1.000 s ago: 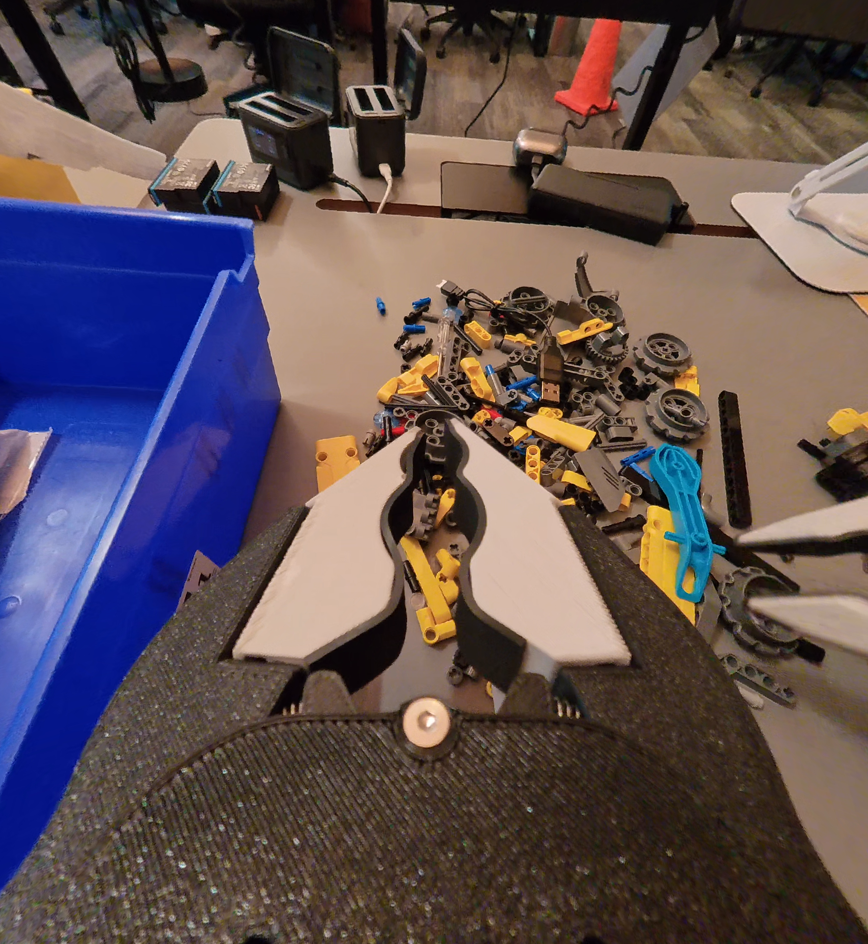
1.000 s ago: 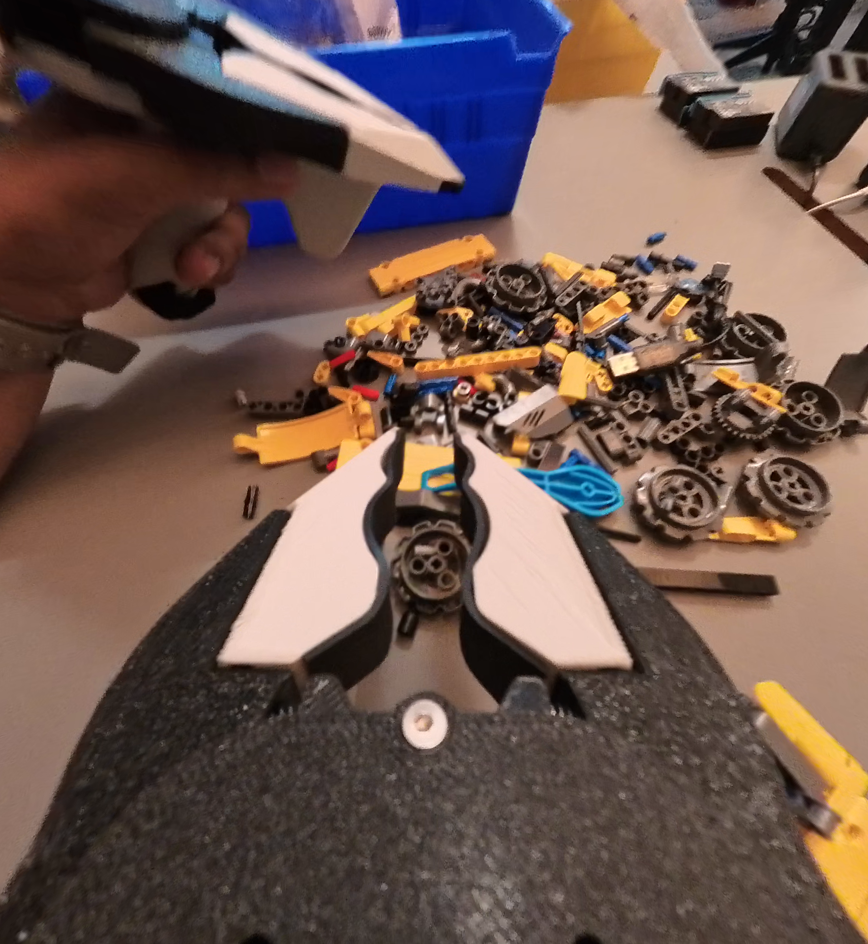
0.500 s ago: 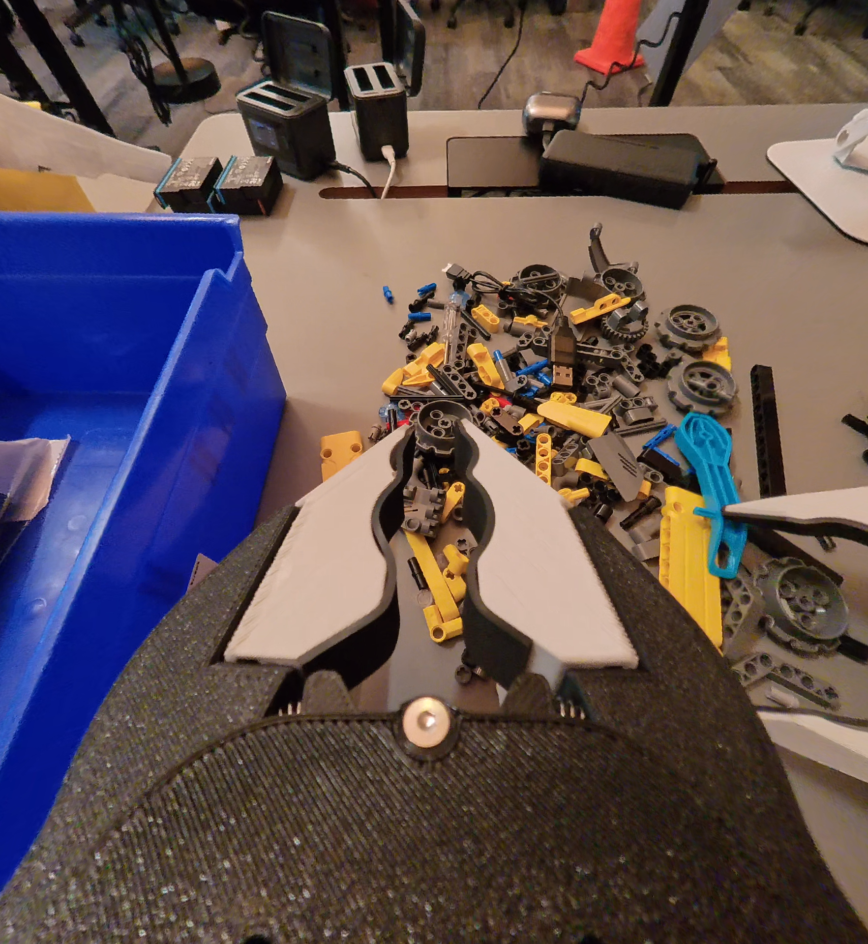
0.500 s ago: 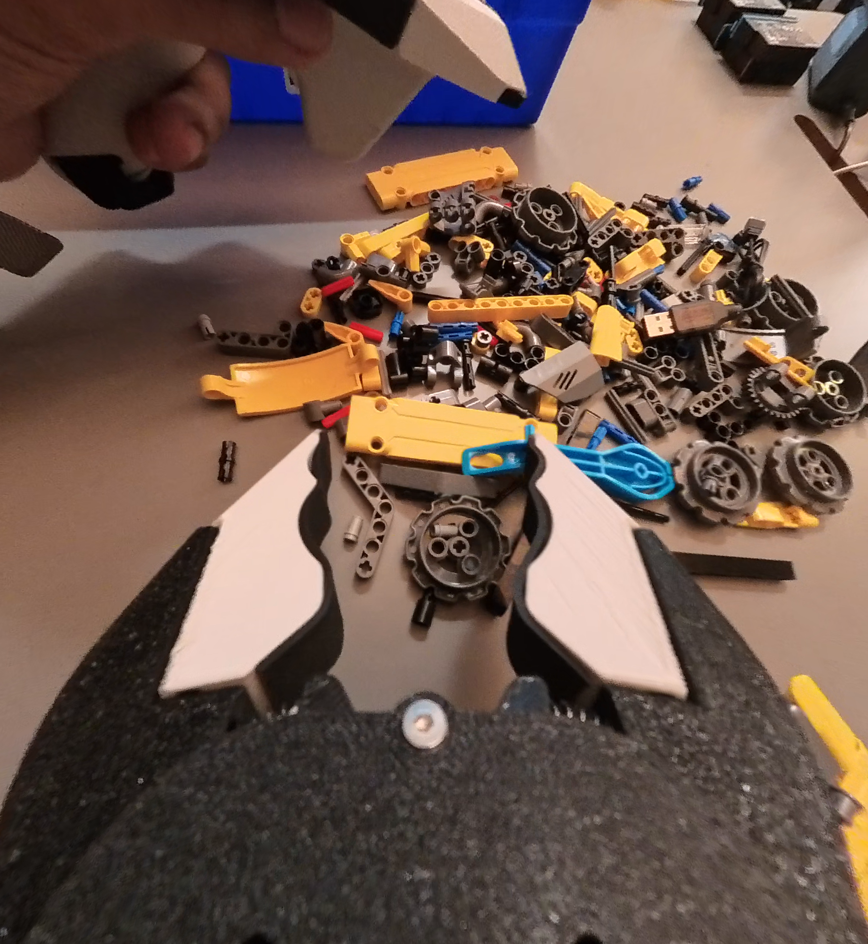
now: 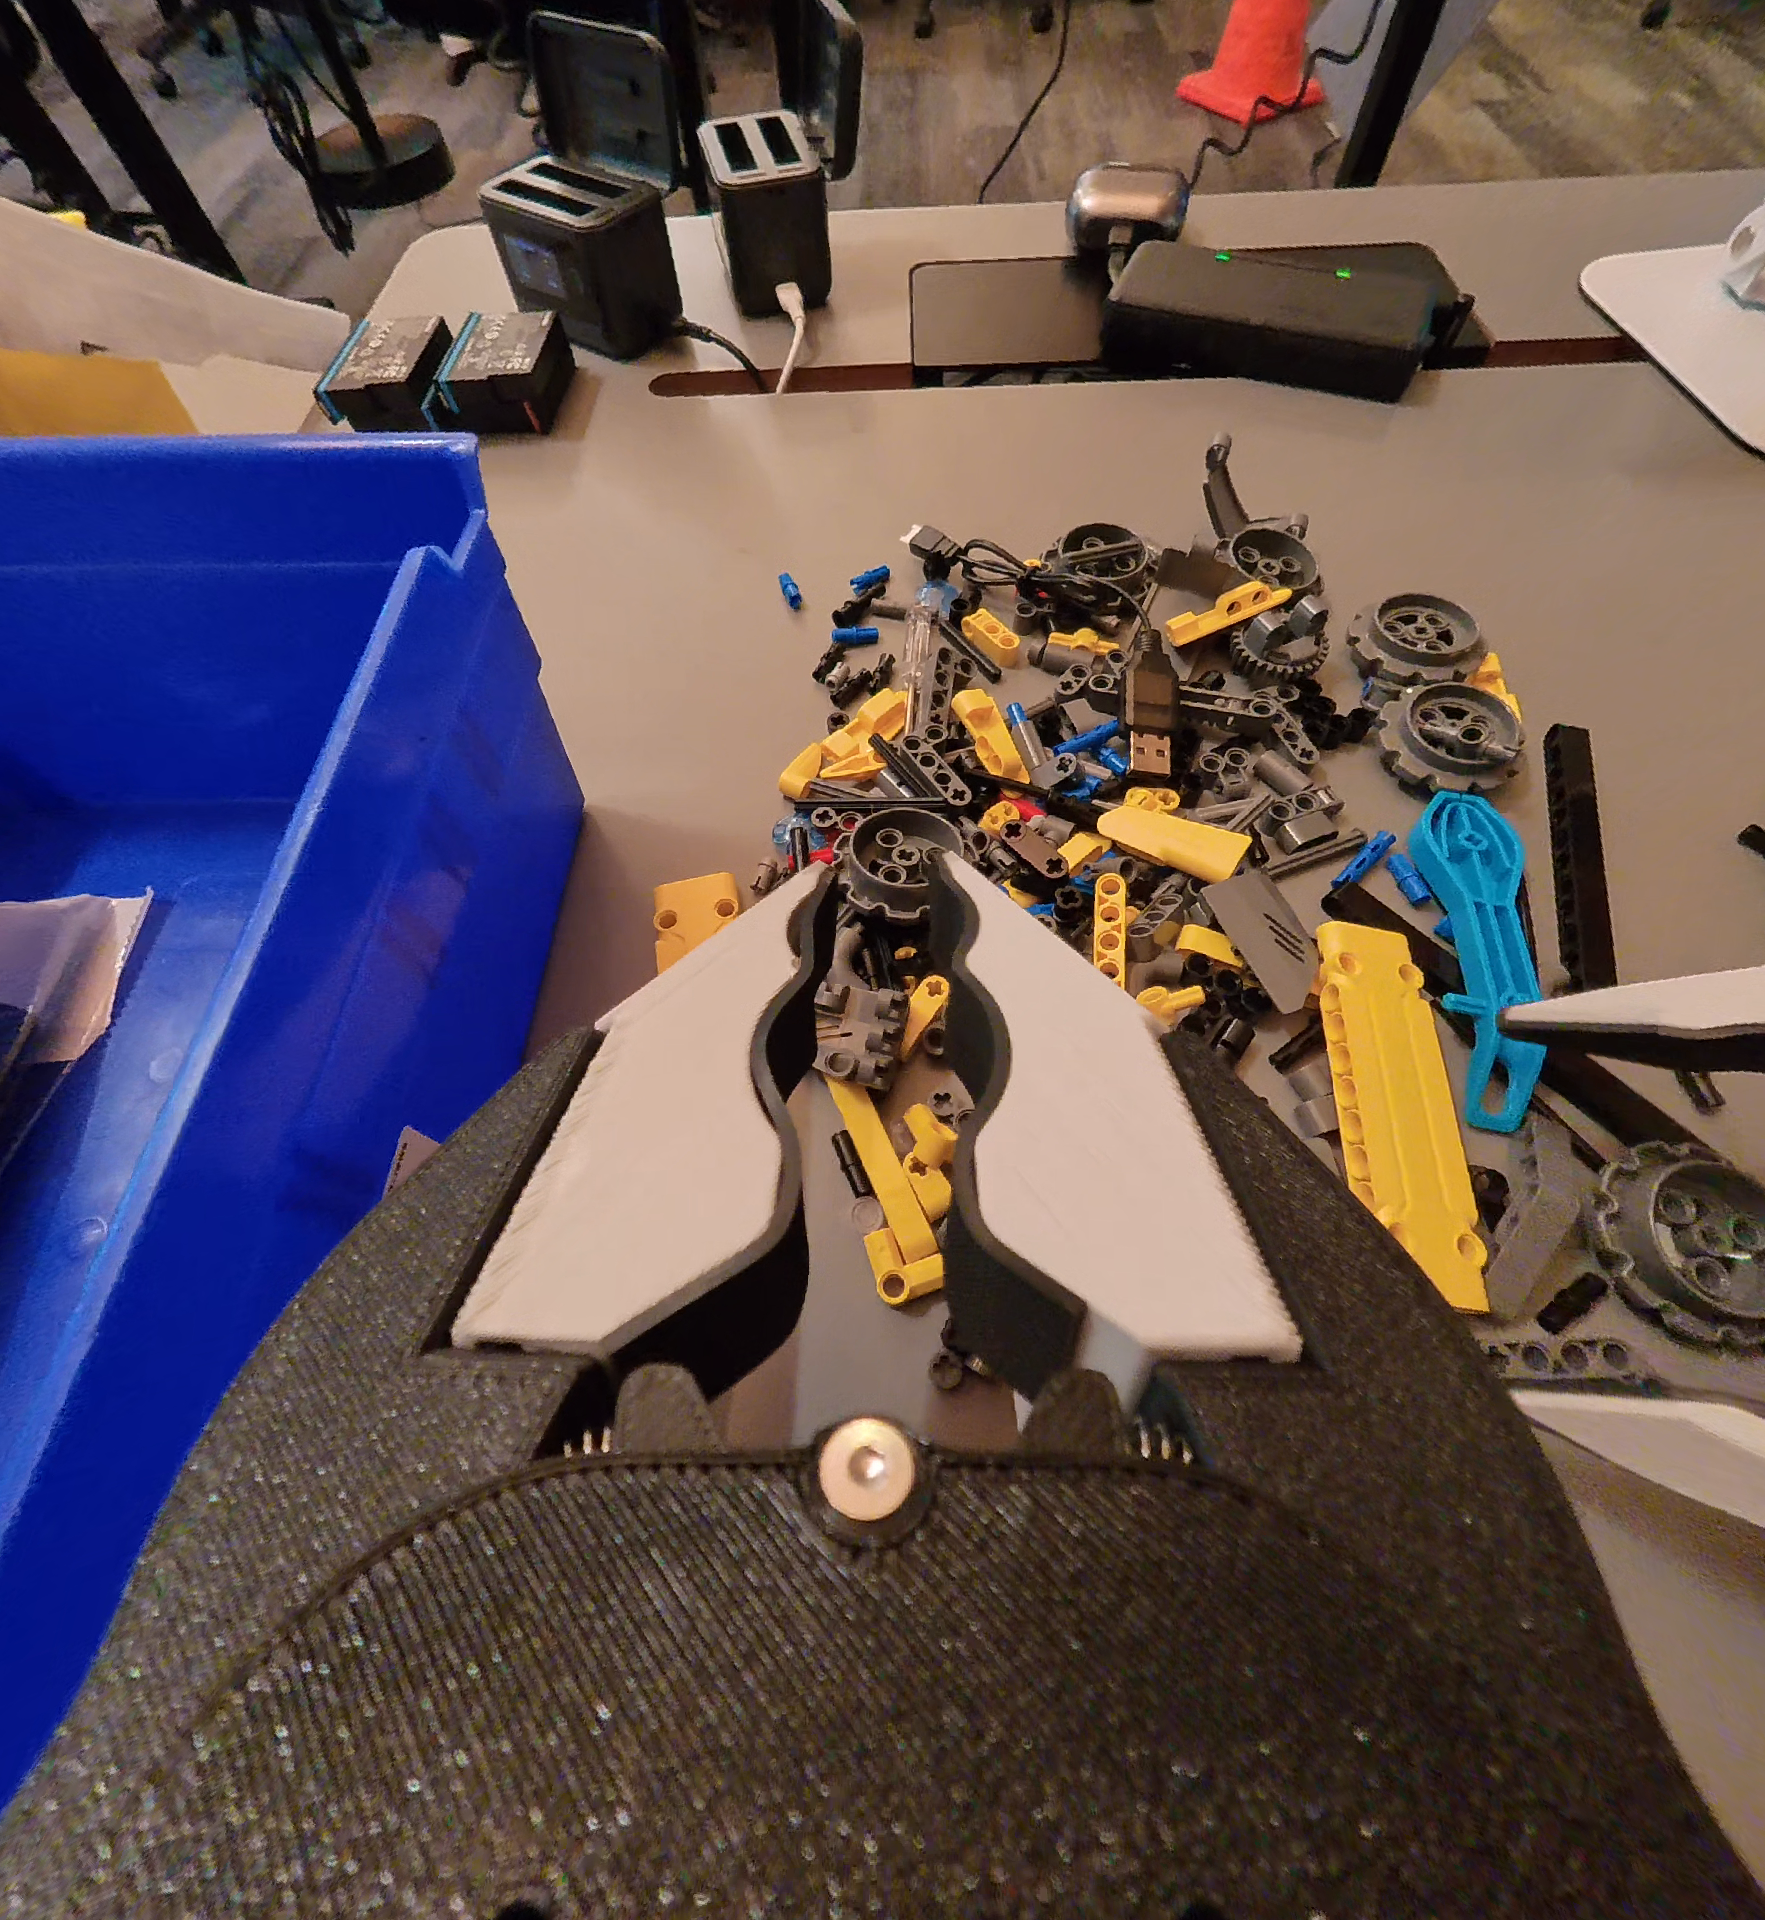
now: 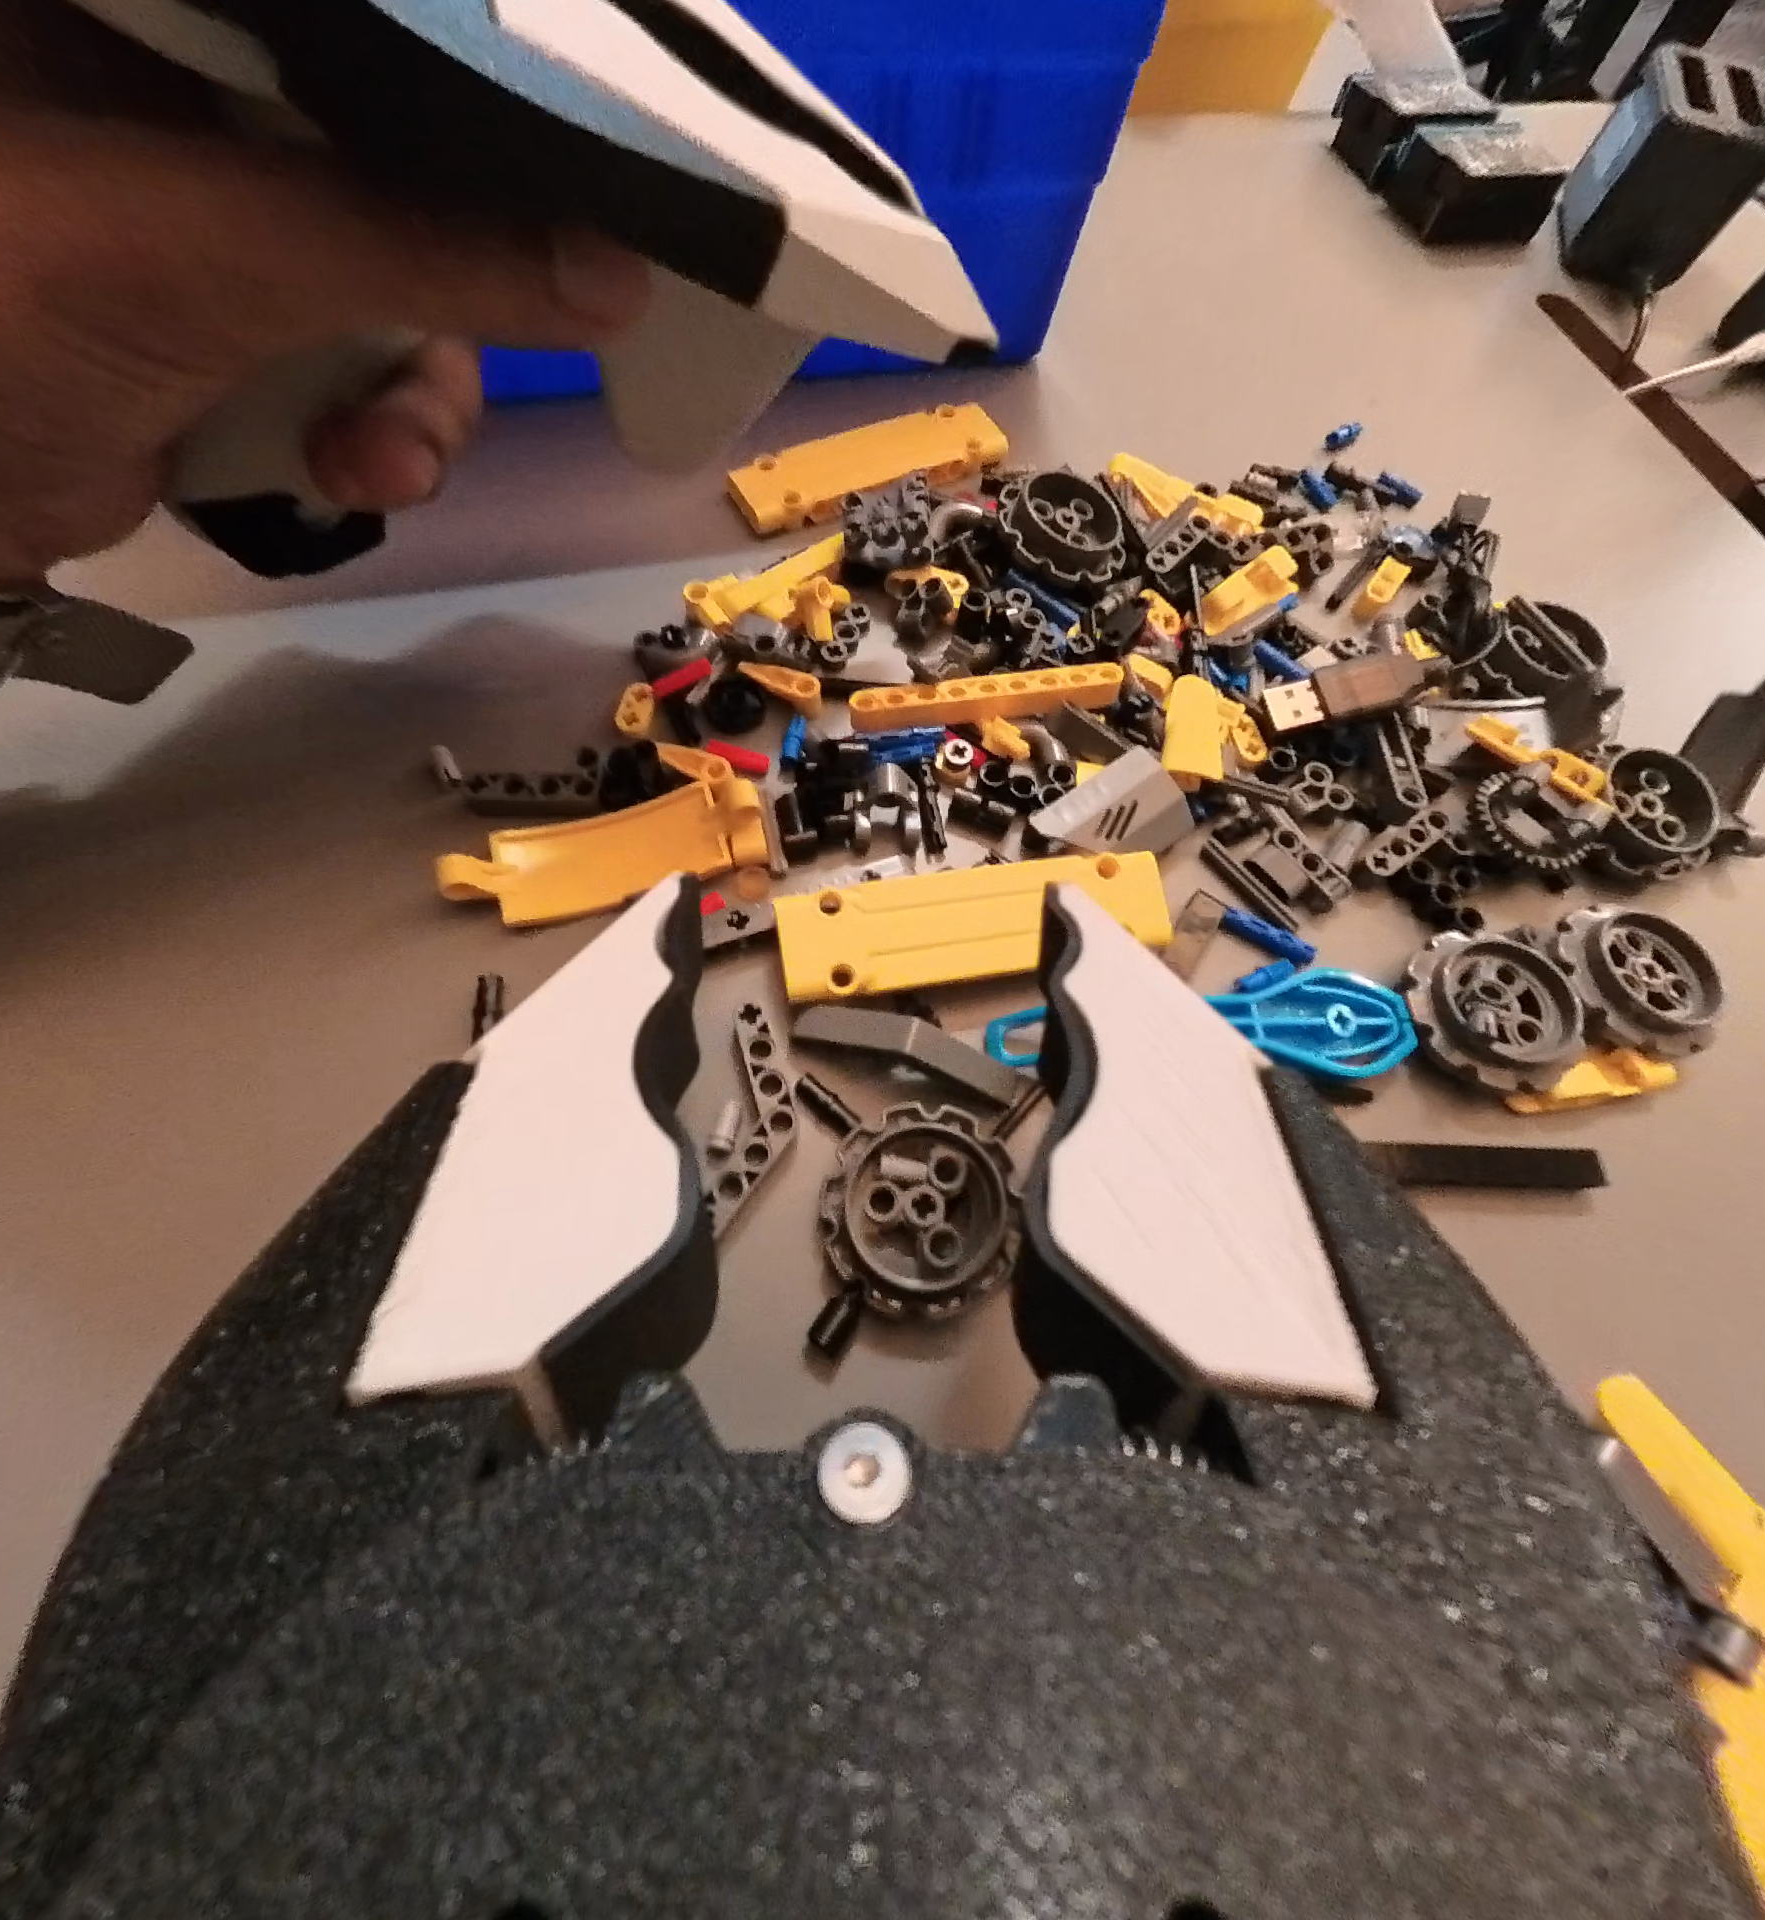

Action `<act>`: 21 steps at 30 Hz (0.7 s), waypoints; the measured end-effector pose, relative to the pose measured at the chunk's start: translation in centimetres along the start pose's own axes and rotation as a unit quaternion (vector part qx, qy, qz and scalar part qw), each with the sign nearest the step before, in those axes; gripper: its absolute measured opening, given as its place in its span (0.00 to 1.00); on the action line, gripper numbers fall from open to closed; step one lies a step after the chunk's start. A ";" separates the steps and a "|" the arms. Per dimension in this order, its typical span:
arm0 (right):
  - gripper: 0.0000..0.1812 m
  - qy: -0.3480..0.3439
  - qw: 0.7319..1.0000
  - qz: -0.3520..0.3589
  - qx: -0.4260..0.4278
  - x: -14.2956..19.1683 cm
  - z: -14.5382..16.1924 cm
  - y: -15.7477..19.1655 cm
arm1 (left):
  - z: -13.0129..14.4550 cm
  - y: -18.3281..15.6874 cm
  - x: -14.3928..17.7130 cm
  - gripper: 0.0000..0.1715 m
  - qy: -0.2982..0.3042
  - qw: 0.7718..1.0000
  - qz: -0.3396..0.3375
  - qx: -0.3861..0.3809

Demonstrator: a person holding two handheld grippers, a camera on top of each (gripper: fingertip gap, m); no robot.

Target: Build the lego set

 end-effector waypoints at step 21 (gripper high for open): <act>0.22 0.046 0.996 0.081 -0.004 1.2 1.2 -2.5 | 0.2 -0.1 -0.2 0.09 0.009 1.000 -0.011 -0.015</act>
Point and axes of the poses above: each gripper's, where its closed fingertips meet, x back along the fingers, z out of its underside, y = z × x across the jaws, the point moved 8 cm from there along x, back along the fingers, and after that the axes turned 2 degrees about x, right-handed, at the moved point
